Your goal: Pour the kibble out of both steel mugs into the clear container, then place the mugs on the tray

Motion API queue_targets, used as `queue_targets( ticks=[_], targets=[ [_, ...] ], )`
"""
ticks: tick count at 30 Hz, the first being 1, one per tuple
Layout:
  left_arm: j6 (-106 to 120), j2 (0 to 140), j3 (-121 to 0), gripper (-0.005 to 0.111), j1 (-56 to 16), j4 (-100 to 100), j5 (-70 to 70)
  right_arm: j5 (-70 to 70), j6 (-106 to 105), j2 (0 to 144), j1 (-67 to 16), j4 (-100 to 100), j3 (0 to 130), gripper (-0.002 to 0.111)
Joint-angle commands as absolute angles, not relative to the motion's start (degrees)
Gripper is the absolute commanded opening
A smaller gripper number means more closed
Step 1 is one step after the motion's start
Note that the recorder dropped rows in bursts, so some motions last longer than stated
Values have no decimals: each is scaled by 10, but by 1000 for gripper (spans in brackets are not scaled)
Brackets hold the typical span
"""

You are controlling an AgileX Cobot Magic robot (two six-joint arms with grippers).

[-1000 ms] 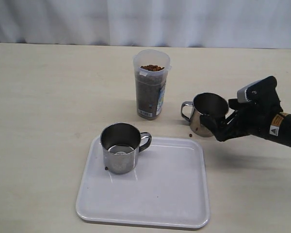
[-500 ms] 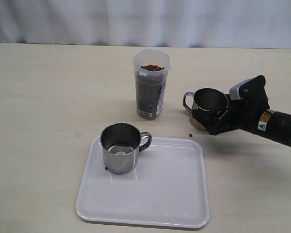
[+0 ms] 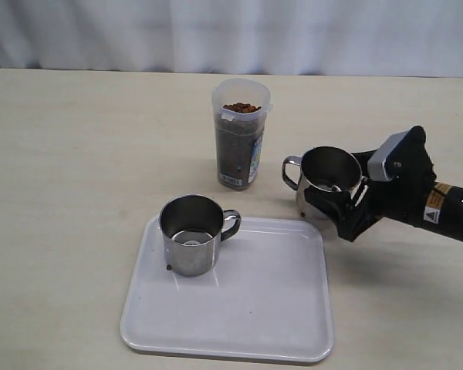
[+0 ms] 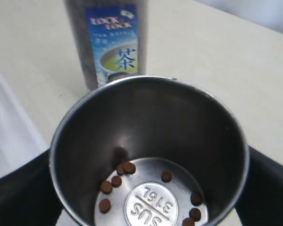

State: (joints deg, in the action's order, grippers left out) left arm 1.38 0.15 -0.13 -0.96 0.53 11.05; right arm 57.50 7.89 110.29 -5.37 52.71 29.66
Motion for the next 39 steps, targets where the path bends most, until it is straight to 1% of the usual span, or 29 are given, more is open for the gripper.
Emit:
queue_targets(
  ticks=[1, 5, 10, 16, 23, 25, 27, 30, 33, 34, 36, 39],
  targets=[
    [11, 0, 0, 0, -14, 7, 104, 625, 65, 1063, -55, 554, 252, 6],
    [11, 0, 0, 0, -14, 7, 104, 649, 65, 1055, -55, 650, 226, 6],
    [11, 0, 0, 0, -14, 7, 104, 650, 85, 1055, -55, 747, 223, 6],
    [11, 0, 0, 0, -14, 7, 104, 645, 86, 1067, -58, 746, 226, 6],
    [11, 0, 0, 0, -14, 7, 104, 649, 67, 1101, -106, 712, 240, 6],
    [11, 0, 0, 0, -14, 7, 104, 646, 67, 1101, -108, 702, 240, 13],
    [11, 0, 0, 0, -14, 7, 104, 646, 67, 1101, -108, 702, 240, 25],
    [11, 0, 0, 0, -14, 7, 104, 646, 68, 1101, -108, 703, 240, 51],
    [11, 0, 0, 0, -14, 7, 104, 646, 68, 1101, -108, 703, 240, 69],
    [11, 0, 0, 0, -14, 7, 104, 646, 68, 1101, -108, 703, 240, 73],
    [11, 0, 0, 0, -14, 7, 104, 646, 68, 1101, -108, 703, 240, 78],
    [11, 0, 0, 0, -14, 7, 104, 643, 79, 1098, -108, 703, 238, 79]
  ],
)
